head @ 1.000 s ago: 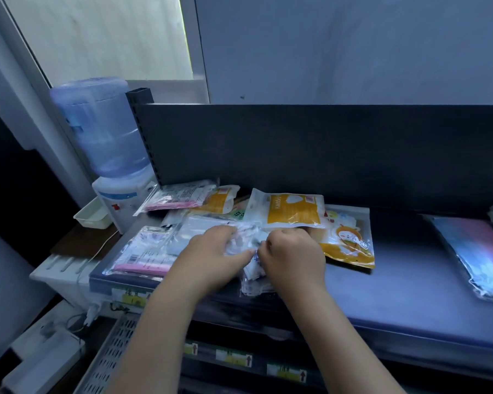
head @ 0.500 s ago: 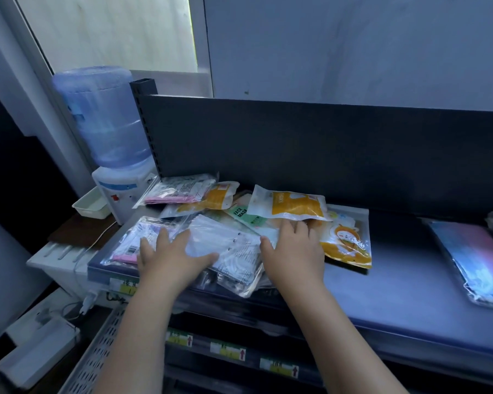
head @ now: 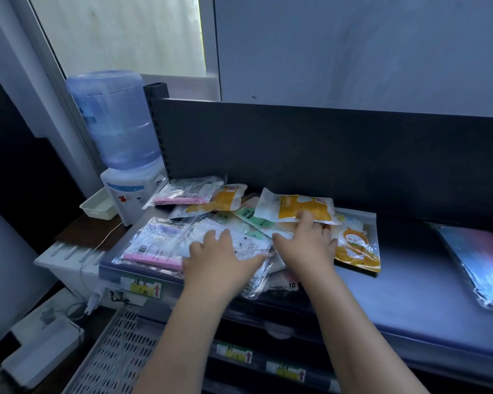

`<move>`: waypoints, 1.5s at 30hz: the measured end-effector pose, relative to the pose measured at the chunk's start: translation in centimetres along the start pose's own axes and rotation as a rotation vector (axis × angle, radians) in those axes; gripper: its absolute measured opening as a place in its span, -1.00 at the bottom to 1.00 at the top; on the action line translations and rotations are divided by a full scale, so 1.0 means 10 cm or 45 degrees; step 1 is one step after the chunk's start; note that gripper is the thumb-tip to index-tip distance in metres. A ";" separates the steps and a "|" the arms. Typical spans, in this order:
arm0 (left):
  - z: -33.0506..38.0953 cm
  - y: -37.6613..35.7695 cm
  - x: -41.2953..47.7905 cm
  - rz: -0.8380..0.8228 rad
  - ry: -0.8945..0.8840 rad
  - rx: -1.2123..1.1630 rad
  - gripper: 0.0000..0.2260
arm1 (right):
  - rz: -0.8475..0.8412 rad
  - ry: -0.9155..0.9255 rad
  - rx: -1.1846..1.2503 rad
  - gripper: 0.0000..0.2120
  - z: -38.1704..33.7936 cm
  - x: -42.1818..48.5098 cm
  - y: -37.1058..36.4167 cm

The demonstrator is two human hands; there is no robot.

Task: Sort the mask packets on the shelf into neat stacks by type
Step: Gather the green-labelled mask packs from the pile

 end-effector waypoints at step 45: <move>0.22 0.34 -0.19 -0.079 -0.572 -2.171 -0.60 | 0.200 0.150 1.796 -0.83 0.69 -0.51 0.98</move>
Point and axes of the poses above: each hand's wrist, its own x-axis towards the middle knuckle, its own y-axis out of the back of the hand, z = x × y, the point moved 8 cm from there along x, towards the middle knuckle, and after that the axes turned 11 degrees about -z, right-handed, at the moved point
